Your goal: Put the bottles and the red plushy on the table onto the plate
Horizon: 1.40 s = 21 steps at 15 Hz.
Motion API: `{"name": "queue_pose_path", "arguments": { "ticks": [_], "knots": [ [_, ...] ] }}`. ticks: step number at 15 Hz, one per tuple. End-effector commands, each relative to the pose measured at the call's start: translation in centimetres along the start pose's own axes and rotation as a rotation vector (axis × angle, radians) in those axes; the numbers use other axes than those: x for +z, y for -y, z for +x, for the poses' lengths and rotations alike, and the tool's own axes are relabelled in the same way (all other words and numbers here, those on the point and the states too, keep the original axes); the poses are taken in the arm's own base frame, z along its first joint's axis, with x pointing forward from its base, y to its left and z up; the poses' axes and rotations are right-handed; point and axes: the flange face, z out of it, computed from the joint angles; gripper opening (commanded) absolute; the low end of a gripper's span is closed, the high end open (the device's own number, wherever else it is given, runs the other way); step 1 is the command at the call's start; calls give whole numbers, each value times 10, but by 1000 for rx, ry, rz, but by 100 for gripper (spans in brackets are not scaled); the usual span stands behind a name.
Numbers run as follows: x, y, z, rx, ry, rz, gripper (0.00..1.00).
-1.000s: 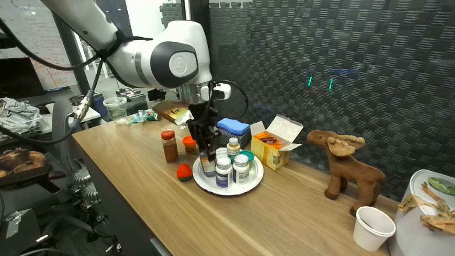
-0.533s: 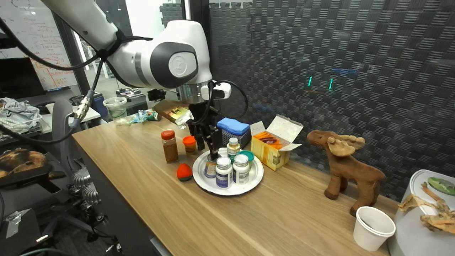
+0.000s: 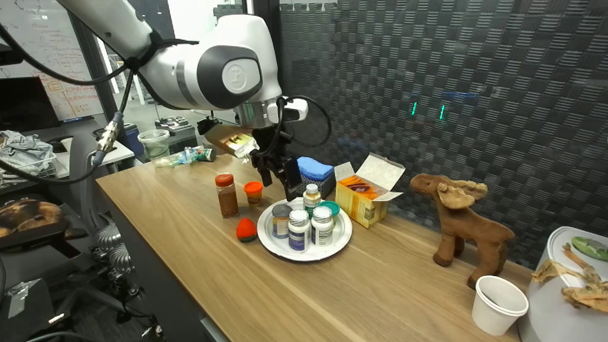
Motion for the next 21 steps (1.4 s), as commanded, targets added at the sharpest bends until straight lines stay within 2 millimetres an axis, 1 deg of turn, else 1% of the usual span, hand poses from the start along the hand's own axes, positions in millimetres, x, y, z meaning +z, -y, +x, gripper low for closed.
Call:
{"name": "queue_pose_path", "arguments": {
  "ticks": [1, 3, 4, 5, 7, 9, 10, 12, 15, 18, 21],
  "knots": [
    [-42, 8, -9, -1, 4, -7, 100],
    [-68, 15, -14, 18, -14, -22, 100],
    [-82, 21, -20, 15, -22, -23, 100],
    [-93, 27, -24, 14, -17, -19, 100],
    [-113, 43, -40, -7, -5, -2, 100],
    [-128, 63, -58, -47, 2, 25, 100],
    [-132, 73, -67, -62, 3, 37, 100],
    [-133, 93, -84, -93, -1, 51, 100],
    [-123, 117, -101, -140, -11, 52, 100],
    [-105, 134, -107, -178, -21, 59, 100],
    [-87, 141, -104, -197, -25, 68, 100]
  ]
}}
